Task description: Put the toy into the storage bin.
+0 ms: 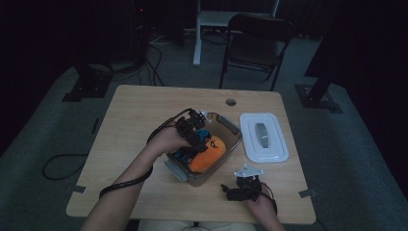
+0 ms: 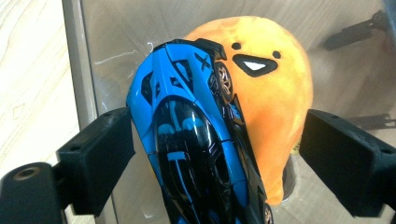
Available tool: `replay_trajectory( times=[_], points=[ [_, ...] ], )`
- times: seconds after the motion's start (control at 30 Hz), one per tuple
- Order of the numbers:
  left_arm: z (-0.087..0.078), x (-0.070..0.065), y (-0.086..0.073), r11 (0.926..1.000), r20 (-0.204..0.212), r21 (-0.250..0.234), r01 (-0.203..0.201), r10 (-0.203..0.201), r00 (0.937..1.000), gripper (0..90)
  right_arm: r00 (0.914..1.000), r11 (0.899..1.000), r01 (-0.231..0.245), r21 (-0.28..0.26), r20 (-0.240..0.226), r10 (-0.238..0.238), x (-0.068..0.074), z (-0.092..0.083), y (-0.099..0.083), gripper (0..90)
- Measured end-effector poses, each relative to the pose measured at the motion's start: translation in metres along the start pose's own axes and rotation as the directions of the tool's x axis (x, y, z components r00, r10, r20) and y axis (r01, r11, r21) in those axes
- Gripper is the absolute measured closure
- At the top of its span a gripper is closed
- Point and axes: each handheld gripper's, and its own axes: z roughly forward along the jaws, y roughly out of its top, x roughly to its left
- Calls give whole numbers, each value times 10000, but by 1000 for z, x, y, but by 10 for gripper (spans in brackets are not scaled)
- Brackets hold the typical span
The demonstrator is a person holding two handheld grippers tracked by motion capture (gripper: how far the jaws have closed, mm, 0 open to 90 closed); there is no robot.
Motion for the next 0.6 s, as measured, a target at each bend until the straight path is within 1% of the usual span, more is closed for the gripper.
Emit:
replay_trajectory(
  times=[0.03, 0.07, 0.1, 0.2, 0.23, 0.27, 0.3, 0.43, 0.47, 0.5, 0.53, 0.57, 0.6],
  points=[
    [-1, 0, 0, 10000, -55, -54, 20, -20, 10000, 107, 10000, 10000, 2, 4, 3, -2, 0, 0, 0, 115],
    [-2, 1, -1, 9999, -14, -135, 30, -30, 10000, 107, 10000, 10000, 2, -1, 3, -2, 0, 0, 0, 115],
    [-4, 1, -2, 9997, 111, -226, 52, -49, 9999, 108, 10000, 10000, 7, 4, 5, -7, 0, 0, 0, 115],
    [-11, 1, -5, 9989, 183, -471, -18, 26, 9998, 108, 10000, 10000, 9, 6, 4, -9, 0, 0, 0, 115],
    [-14, 1, -5, 9984, 159, -558, -31, 40, 9999, 108, 10000, 10000, 11, 6, 4, -11, 0, 0, 0, 115],
    [-16, 1, -7, 9985, 92, -535, -144, 149, 9998, 108, 10000, 10000, 12, 5, 3, -12, 0, 0, 0, 115],
    [-18, 1, -7, 9982, 71, -595, -120, 124, 9999, 108, 10000, 10000, 9, 6, 3, -9, 0, 0, 0, 115],
    [-26, 3, -13, 9969, -57, -740, -284, 280, 9996, 108, 10000, 10000, 7, 4, 5, -7, 0, 0, 0, 115],
    [-28, 4, -15, 9963, -43, -818, -260, 258, 9997, 108, 10000, 10000, 7, 4, 7, -7, 0, 0, 0, 115],
    [-30, 5, -17, 9956, -178, -909, -234, 218, 9996, 108, 10000, 10000, 7, 5, 6, -7, 0, 0, 0, 115],
    [-33, 6, -19, 9947, -194, -1010, -216, 197, 9996, 108, 10000, 10000, 8, 4, 5, -8, 0, 0, 0, 115],
    [-34, 7, -21, 9941, -124, -1078, -152, 139, 9998, 108, 10000, 10000, 10, -1, 4, -10, 0, 0, 0, 115],
    [-36, 8, -23, 9930, -181, -1166, -171, 151, 9997, 108, 10000, 10000, 4, 0, 9, -4, 0, 0, 0, 115]
  ],
)
